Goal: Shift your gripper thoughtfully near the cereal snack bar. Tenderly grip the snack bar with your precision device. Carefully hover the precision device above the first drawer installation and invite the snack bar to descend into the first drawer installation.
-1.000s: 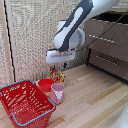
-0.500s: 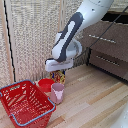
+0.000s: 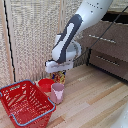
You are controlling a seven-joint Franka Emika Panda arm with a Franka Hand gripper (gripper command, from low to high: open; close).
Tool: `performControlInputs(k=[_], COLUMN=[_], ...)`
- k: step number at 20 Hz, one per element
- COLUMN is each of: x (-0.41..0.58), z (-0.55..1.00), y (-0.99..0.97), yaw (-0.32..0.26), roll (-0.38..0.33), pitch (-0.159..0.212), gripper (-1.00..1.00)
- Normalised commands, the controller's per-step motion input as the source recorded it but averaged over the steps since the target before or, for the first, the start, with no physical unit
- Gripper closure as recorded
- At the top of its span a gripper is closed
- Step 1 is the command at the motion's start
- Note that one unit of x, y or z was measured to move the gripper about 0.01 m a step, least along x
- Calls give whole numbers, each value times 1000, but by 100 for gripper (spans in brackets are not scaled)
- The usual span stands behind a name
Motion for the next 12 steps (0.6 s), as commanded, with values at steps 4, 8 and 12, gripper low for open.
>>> performControlInputs(k=[4, 8, 12], x=[205, 174, 181], z=[200, 100, 183], y=[34, 14, 0], yaw=[0, 0, 0], roll=[0, 0, 0], pitch=[55, 22, 32], gripper=[100, 100, 100])
